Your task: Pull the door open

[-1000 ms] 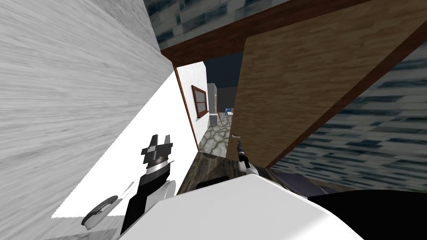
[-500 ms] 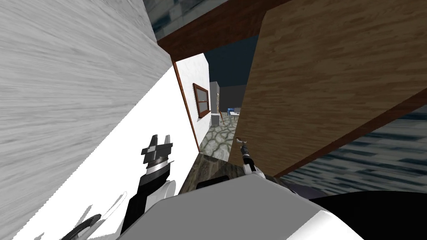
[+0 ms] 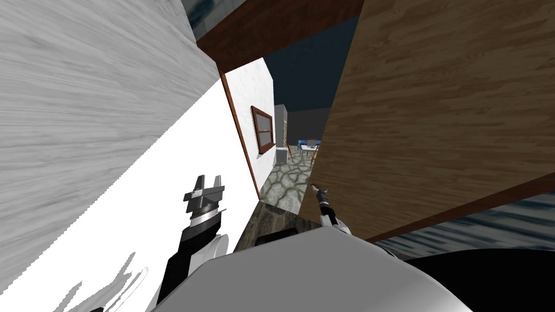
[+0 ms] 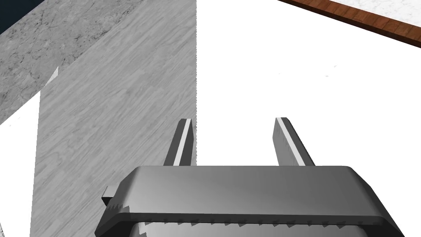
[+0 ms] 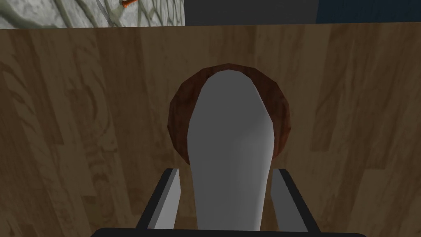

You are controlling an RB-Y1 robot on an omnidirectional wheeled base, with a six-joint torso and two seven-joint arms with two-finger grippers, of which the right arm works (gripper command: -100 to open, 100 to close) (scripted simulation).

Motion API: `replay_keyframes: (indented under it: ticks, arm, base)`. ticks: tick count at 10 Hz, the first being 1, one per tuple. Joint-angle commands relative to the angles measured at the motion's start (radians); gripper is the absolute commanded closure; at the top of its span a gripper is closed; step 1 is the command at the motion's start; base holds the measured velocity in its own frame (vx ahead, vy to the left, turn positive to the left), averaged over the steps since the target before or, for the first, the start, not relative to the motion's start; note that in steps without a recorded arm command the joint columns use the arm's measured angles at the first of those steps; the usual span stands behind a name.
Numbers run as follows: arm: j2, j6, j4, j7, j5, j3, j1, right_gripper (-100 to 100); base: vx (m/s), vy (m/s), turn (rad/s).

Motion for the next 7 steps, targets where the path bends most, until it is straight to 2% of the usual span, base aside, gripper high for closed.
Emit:
replay_keyframes:
  ticks: [1, 5, 7]
  arm:
    - [0.001, 0.0, 0.0, 0.001, 0.0, 0.0, 0.0, 100]
    - [0.001, 0.0, 0.0, 0.001, 0.0, 0.0, 0.0, 100]
    - [-0.003, -0.003, 0.002, -0.015, 0.011, 0.018, 0.003, 100]
  base:
    - [-0.026, 0.007, -0.003]
    - [-0.011, 0.003, 0.002]
    - [-0.172, -0.026, 0.085]
